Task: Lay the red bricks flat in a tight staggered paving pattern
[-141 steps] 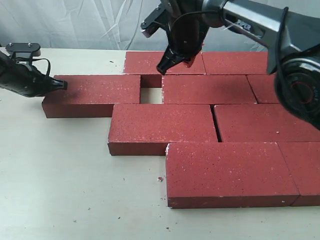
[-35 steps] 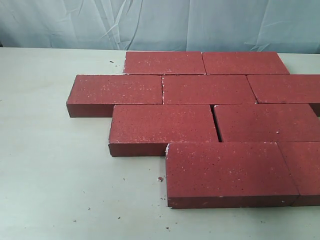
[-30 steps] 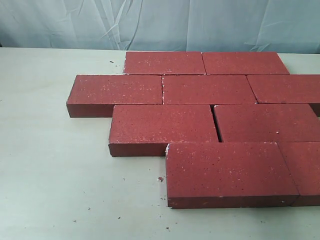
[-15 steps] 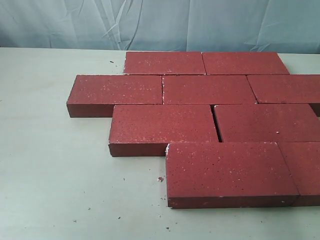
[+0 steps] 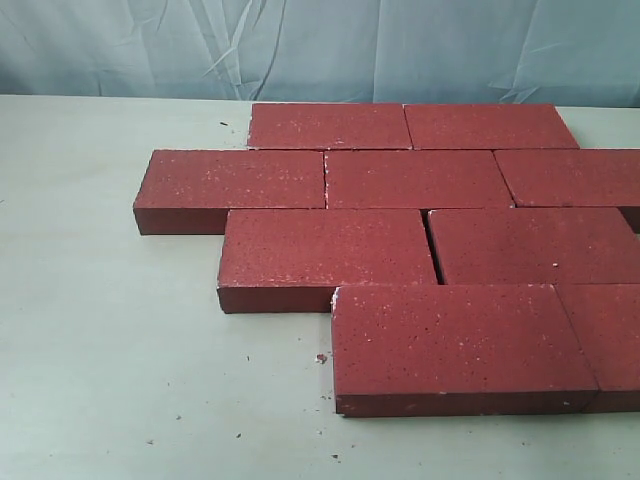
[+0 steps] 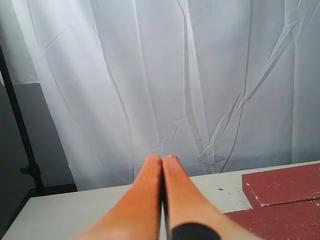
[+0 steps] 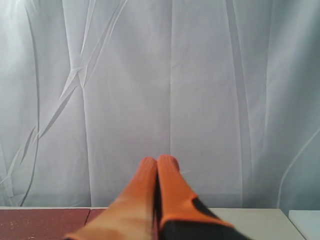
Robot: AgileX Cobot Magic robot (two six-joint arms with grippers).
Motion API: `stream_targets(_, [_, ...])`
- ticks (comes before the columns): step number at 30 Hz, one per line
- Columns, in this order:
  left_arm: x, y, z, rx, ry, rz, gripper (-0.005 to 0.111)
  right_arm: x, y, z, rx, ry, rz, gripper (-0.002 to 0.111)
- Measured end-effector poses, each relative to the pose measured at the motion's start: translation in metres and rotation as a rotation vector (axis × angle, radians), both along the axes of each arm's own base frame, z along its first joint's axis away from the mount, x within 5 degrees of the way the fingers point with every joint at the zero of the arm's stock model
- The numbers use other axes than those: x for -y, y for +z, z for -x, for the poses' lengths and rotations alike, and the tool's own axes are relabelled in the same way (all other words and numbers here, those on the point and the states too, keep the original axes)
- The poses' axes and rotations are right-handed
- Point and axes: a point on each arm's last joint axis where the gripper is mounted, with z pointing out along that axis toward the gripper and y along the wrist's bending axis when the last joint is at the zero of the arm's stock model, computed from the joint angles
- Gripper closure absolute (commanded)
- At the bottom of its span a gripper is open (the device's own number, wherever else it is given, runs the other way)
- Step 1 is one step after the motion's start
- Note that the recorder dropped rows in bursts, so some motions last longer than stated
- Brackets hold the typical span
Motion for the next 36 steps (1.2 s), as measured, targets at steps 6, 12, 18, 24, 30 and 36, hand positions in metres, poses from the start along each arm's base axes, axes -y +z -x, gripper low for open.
stream_targets(6, [0.000,0.000,0.000,0.000,0.005,-0.016,0.107,0.000,0.000,0.000,0.000,0.002,-0.007,0.109])
stream_targets(12, [0.000,0.000,0.000,0.000,0.005,-0.016,0.107,0.000,0.000,0.000,0.001,0.002,-0.010,0.109])
stream_targets(18, [0.000,0.000,0.000,0.000,0.005,-0.016,0.107,0.000,0.000,0.000,0.001,0.002,-0.010,0.109])
stream_targets(24, [-0.001,-0.001,0.000,-0.002,0.007,-0.025,0.107,0.000,0.000,0.000,0.001,0.002,-0.010,0.109])
stream_targets(30, [-0.003,-0.011,-0.004,0.020,0.036,-0.065,0.107,0.000,0.000,0.000,0.001,0.002,-0.010,0.109])
stream_targets(36, [-0.005,-0.029,-0.003,0.041,0.055,-0.061,0.107,0.000,0.000,0.000,0.001,0.004,-0.017,0.109])
